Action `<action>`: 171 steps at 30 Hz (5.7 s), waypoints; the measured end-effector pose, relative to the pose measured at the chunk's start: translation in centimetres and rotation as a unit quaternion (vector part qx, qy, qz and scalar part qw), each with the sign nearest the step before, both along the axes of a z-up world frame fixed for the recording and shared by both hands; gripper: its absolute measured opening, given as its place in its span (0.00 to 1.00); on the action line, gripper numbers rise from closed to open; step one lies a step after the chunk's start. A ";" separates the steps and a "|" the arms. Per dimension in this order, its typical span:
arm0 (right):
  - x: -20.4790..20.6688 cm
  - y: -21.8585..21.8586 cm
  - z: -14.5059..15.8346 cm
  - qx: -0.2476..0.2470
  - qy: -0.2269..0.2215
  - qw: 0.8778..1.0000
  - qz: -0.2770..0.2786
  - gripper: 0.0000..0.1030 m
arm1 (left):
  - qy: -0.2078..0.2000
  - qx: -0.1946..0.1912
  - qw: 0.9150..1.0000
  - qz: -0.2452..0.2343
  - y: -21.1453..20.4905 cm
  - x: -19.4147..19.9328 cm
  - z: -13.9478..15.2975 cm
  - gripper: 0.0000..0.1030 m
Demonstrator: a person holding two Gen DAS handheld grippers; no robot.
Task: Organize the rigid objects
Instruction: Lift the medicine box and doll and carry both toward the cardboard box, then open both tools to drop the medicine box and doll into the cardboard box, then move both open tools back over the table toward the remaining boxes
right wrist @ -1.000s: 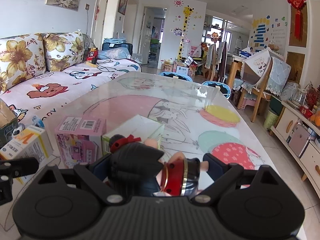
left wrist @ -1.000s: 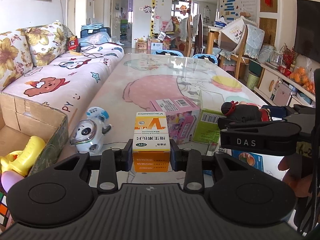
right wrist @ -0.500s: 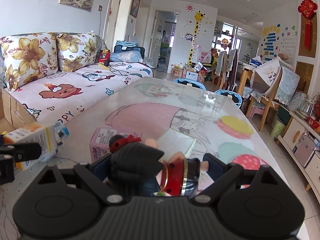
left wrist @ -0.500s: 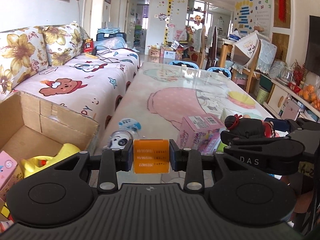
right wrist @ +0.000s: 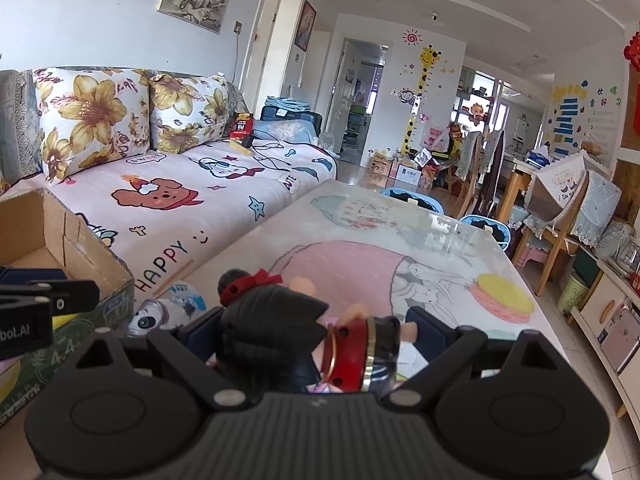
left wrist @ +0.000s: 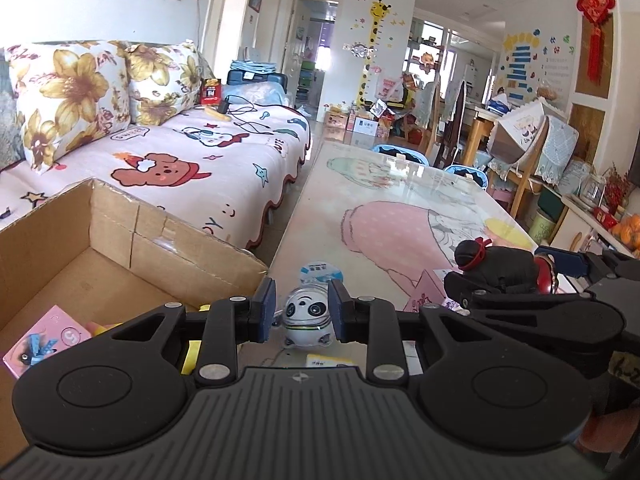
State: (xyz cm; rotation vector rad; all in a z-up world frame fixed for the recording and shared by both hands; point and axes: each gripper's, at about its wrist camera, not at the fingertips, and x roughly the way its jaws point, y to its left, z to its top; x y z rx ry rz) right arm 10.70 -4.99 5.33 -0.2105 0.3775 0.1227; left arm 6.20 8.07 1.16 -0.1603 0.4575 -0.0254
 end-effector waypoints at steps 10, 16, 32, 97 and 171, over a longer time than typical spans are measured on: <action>-3.5 -1.3 -1.8 -0.001 0.028 1.000 -0.013 0.92 | 0.015 0.008 0.999 -0.030 -2.4 -0.5 -0.6 0.35; -4.7 -2.3 -3.2 0.015 0.044 0.999 -0.026 0.92 | 0.033 0.042 0.997 -0.057 -5.1 -0.7 -1.9 0.52; -4.6 -4.0 -4.0 0.046 0.052 0.998 -0.008 0.92 | 0.056 0.118 0.991 -0.008 -6.8 0.7 -4.9 0.74; 1.0 16.5 -1.3 -0.012 0.020 0.984 0.174 0.92 | 0.030 -0.002 0.980 0.196 8.6 -1.4 2.6 0.40; -6.0 -2.9 -3.9 0.040 0.021 0.999 -0.023 0.99 | 0.018 0.079 0.996 0.027 3.7 0.1 1.5 1.00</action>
